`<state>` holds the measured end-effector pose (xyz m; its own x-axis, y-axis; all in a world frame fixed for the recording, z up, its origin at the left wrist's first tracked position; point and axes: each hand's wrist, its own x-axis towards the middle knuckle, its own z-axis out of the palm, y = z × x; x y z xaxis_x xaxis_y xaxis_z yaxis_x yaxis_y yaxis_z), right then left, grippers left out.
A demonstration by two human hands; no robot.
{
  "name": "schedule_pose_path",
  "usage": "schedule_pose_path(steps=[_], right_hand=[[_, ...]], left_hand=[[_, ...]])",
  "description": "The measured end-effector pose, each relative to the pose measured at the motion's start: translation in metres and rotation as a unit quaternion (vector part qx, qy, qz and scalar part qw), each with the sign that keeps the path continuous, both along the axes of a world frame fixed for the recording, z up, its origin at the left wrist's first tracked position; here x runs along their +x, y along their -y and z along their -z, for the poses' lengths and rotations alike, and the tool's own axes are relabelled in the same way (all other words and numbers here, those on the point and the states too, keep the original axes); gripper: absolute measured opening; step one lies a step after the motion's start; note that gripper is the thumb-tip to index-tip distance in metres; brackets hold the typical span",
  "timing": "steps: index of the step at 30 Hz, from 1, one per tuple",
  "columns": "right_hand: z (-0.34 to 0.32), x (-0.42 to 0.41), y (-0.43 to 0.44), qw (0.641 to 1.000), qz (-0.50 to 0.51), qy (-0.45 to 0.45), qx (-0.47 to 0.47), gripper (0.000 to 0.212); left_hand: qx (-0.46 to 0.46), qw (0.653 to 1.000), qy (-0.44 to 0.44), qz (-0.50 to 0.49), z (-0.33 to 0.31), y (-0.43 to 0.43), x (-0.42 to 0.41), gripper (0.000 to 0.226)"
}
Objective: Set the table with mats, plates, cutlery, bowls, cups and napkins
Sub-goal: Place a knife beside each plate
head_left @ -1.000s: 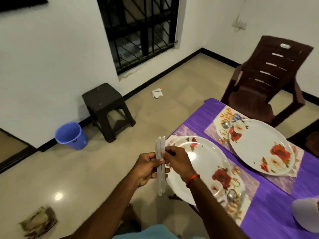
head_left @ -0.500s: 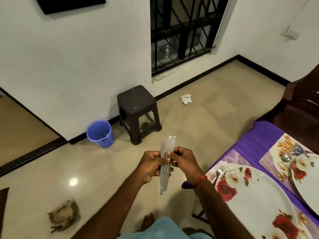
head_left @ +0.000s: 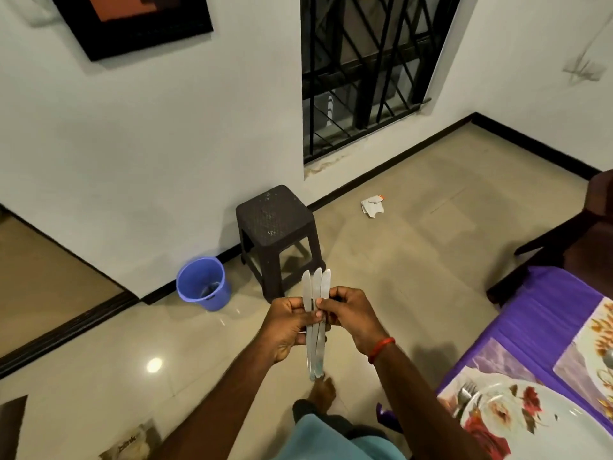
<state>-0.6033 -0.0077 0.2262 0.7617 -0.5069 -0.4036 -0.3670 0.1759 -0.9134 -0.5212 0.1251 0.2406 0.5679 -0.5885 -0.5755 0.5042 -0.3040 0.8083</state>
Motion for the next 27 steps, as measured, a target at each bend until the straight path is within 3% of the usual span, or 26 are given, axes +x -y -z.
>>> schedule_pose_path(steps=[10, 21, 27], right_hand=[[0.005, 0.079, 0.084, 0.996, 0.077, 0.017, 0.037, 0.017], [-0.003, 0.103, 0.159, 0.98, 0.176, 0.043, 0.082, 0.014], [0.0, 0.115, 0.202, 0.97, 0.225, 0.035, 0.081, 0.014]], left_hand=[[0.034, 0.999, 0.012, 0.037, -0.007, 0.097, 0.09, 0.03], [0.036, 0.995, -0.006, 0.091, -0.007, 0.192, 0.132, 0.04], [0.035, 0.989, 0.002, 0.145, -0.007, 0.249, 0.154, 0.028]])
